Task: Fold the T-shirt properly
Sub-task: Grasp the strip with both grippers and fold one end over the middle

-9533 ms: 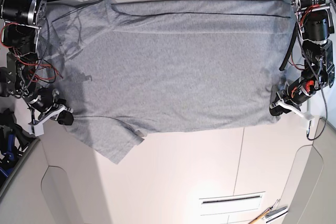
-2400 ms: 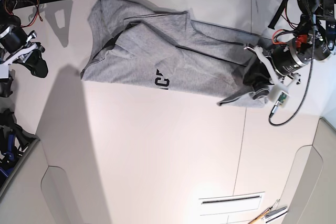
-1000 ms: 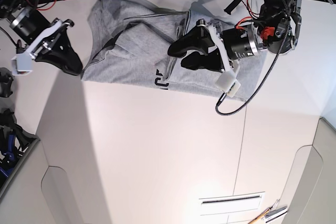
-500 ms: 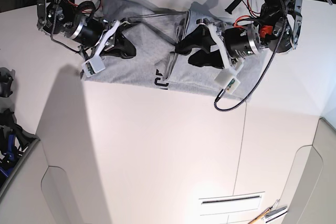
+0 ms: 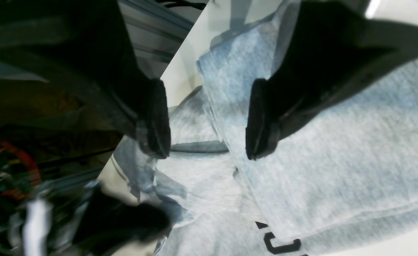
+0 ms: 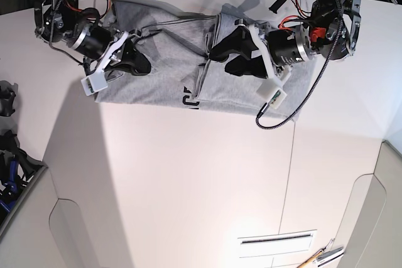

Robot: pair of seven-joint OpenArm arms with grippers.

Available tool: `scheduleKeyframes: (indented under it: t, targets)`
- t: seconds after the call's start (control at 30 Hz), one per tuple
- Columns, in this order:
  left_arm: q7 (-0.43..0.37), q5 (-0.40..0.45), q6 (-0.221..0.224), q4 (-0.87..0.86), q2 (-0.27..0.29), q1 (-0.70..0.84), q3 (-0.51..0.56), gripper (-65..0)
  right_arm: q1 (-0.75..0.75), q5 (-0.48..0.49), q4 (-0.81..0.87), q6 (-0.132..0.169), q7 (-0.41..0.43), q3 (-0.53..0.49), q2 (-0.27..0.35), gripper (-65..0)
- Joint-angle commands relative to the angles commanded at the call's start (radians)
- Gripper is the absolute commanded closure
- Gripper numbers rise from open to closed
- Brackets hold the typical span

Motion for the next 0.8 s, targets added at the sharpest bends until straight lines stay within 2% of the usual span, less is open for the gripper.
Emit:
scheduleKeyframes:
  t: [0.1,0.2,0.23,0.33,0.37,0.4,0.47,0.67,0.8]
  targets:
    - [0.000,-0.001,0.000,0.000,0.000,0.000,0.000,-34.3,0.000,0.047,0.078,0.000,-0.052,0.099,-0.005,0.0]
    - [0.001,0.000,0.000,0.000,0.000,0.000,0.000,-34.3,0.000,0.051,0.085,-0.002,-0.072,0.226,-0.005,0.0]
    - [0.000,0.000,0.000,0.000,0.000,0.000,0.000,-34.3,0.000,0.051,0.079,-0.013,-0.086,0.270,-0.005,-0.5]
    - [0.000,-0.001,0.000,0.000,0.000,0.000,0.000,-34.3,-0.021,0.081,0.064,-0.027,-0.119,0.383,0.000,-29.3]
    - [0.000,-0.001,0.000,0.000,0.000,0.000,0.000,-34.3,-0.035,0.111,0.057,-0.027,-0.133,0.405,0.005,-35.7]
    - [-0.001,-0.001,0.000,0.000,0.000,0.000,0.000,-34.3,-0.050,0.127,0.047,-0.027,-0.139,0.418,0.010,-38.6]
    - [-0.013,-0.001,0.000,0.000,0.000,-0.001,0.000,-34.3,-0.078,0.151,0.003,-0.025,-0.144,0.418,0.020,-38.8]
    - [-0.029,0.000,0.000,0.000,0.000,0.000,0.000,-34.3,-0.071,0.258,-0.236,0.014,-0.149,0.409,0.020,-38.7]
    - [-0.030,0.000,0.000,0.000,0.000,0.000,0.000,-34.3,-0.072,0.276,-0.264,0.019,-0.160,0.340,0.015,-38.7]
